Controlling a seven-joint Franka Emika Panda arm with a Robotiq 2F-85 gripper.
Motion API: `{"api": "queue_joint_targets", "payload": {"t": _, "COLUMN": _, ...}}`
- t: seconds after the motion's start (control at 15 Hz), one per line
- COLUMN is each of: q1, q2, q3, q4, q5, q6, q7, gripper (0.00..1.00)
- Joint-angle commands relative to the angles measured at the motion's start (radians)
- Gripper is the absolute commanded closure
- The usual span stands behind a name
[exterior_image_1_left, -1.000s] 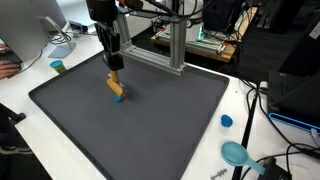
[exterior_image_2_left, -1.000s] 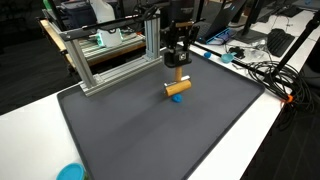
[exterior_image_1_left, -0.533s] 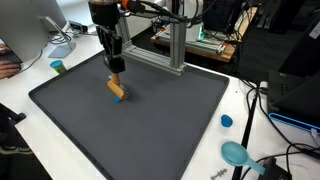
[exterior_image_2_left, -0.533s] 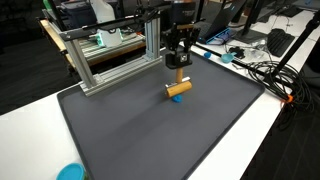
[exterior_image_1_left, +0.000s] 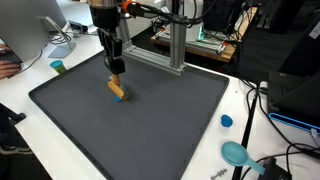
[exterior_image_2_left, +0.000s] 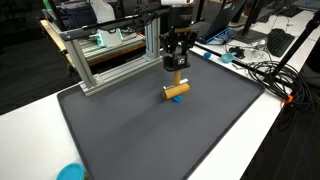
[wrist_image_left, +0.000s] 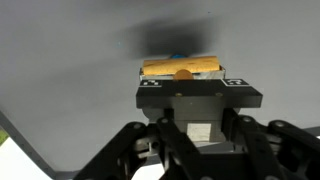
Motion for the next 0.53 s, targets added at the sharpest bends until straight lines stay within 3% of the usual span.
{"api": "queue_joint_targets", "payload": {"t": 0.0, "q1": 0.008, "q2": -0.014, "q3": -0.017, "q4": -0.003, "q5": 0.004, "q6": 0.023, "q7": 0.011, "gripper": 0.79}}
{"api": "queue_joint_targets", "payload": {"t": 0.47, "q1": 0.009, "q2": 0.019, "q3": -0.023, "q4": 0.012, "q5": 0.003, "q6": 0.04, "q7": 0.019, "gripper": 0.79}}
